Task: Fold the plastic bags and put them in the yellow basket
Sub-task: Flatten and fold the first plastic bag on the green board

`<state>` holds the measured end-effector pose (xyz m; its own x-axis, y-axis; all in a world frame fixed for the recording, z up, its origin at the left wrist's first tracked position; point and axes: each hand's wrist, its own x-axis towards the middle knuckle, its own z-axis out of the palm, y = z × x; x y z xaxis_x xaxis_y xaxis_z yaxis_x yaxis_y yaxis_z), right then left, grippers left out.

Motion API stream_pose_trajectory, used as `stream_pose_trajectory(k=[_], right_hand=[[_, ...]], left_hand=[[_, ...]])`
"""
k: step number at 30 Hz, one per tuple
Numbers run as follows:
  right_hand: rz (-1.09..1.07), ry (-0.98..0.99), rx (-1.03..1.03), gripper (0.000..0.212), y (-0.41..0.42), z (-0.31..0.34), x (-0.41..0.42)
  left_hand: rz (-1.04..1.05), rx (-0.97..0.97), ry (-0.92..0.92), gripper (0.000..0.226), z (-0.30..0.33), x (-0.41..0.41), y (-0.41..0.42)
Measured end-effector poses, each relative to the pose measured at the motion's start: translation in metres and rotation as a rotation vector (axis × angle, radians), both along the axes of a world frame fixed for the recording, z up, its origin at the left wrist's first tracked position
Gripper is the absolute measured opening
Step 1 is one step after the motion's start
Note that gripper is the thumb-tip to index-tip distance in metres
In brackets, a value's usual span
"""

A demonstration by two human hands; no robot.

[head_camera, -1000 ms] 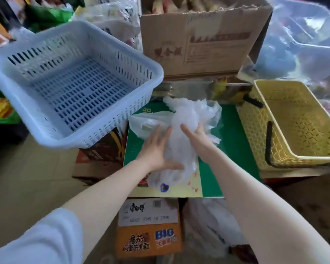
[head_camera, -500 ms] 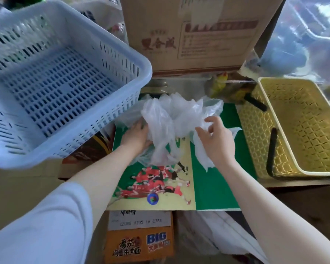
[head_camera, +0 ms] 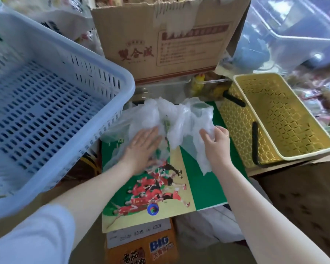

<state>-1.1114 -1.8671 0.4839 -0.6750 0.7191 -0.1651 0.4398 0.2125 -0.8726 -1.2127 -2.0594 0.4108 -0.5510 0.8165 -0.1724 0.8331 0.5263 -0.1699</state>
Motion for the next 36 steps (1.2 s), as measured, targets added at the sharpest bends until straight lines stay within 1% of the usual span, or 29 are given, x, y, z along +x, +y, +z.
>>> stream_pose_trajectory(k=[2, 4, 6, 7, 8, 10, 11, 13, 14, 15, 16, 18, 20, 21, 23, 24, 26, 29, 30, 33, 35, 36], right_hand=[[-0.001, 0.139, -0.008, 0.011, -0.002, 0.016, 0.010], [0.017, 0.248, -0.018, 0.020, -0.009, 0.033, 0.019], [-0.001, 0.332, -0.052, 0.018, -0.014, 0.046, 0.028], [-0.020, 0.362, -0.071, 0.015, -0.016, 0.049, 0.032], [-0.054, 0.384, -0.074, 0.017, -0.019, 0.052, 0.037], [-0.106, 0.401, -0.063, 0.029, -0.023, 0.056, 0.047], [-0.117, 0.406, -0.075, 0.031, -0.025, 0.055, 0.052], [-0.114, 0.387, -0.127, 0.021, -0.027, 0.053, 0.062], [-0.111, 0.356, -0.152, 0.016, -0.028, 0.051, 0.063], [-0.111, 0.323, -0.184, 0.014, -0.028, 0.048, 0.063], [-0.107, 0.301, -0.228, 0.013, -0.031, 0.047, 0.065], [-0.093, 0.274, -0.302, 0.013, -0.039, 0.046, 0.067], [-0.038, 0.248, -0.334, 0.024, -0.046, 0.045, 0.070], [0.019, 0.248, -0.369, 0.034, -0.049, 0.046, 0.072], [0.153, 0.241, -0.491, 0.050, -0.053, 0.050, 0.079], [0.204, 0.235, -0.586, 0.054, -0.055, 0.054, 0.083], [0.311, 0.218, -0.703, 0.065, -0.055, 0.058, 0.088], [0.433, 0.197, -0.796, 0.091, -0.059, 0.061, 0.090], [0.476, 0.202, -0.804, 0.091, -0.060, 0.062, 0.091], [0.605, 0.213, -0.753, 0.066, -0.065, 0.067, 0.098], [0.632, 0.224, -0.719, 0.054, -0.066, 0.067, 0.107], [0.642, 0.247, -0.694, 0.044, -0.066, 0.066, 0.112]], left_hand=[[0.100, 0.001, -0.018, 0.078, -0.006, -0.022, 0.002], [0.165, 0.059, -0.058, 0.075, -0.008, -0.037, 0.006], [0.192, 0.169, -0.156, 0.070, 0.001, -0.036, 0.010], [0.220, 0.259, -0.214, 0.065, 0.009, -0.030, 0.011], [0.259, 0.361, -0.273, 0.059, 0.017, -0.022, 0.010], [0.302, 0.605, -0.361, 0.051, 0.033, -0.002, 0.002], [0.320, 0.740, -0.386, 0.051, 0.041, 0.010, -0.004], [0.338, 0.987, -0.378, 0.056, 0.061, 0.039, -0.015], [0.309, 1.047, -0.334, 0.060, 0.069, 0.050, -0.018], [0.250, 1.050, -0.300, 0.065, 0.076, 0.060, -0.020], [0.167, 1.009, -0.301, 0.071, 0.081, 0.070, -0.021], [-0.001, 0.871, -0.428, 0.083, 0.089, 0.089, -0.019], [-0.090, 0.746, -0.575, 0.096, 0.088, 0.107, -0.014], [-0.116, 0.722, -0.586, 0.096, 0.085, 0.115, -0.012], [-0.154, 0.805, -0.529, 0.084, 0.083, 0.129, -0.008], [-0.139, 0.867, -0.505, 0.075, 0.084, 0.133, -0.007], [-0.109, 0.977, -0.426, 0.061, 0.090, 0.139, -0.008], [-0.048, 1.043, -0.267, 0.049, 0.106, 0.137, -0.011], [-0.018, 1.063, -0.231, 0.043, 0.112, 0.134, -0.013], [0.059, 1.126, -0.172, 0.020, 0.124, 0.124, -0.025], [0.104, 1.153, -0.150, 0.025, 0.134, 0.125, -0.034], [0.132, 1.158, -0.160, 0.025, 0.139, 0.128, -0.037]])
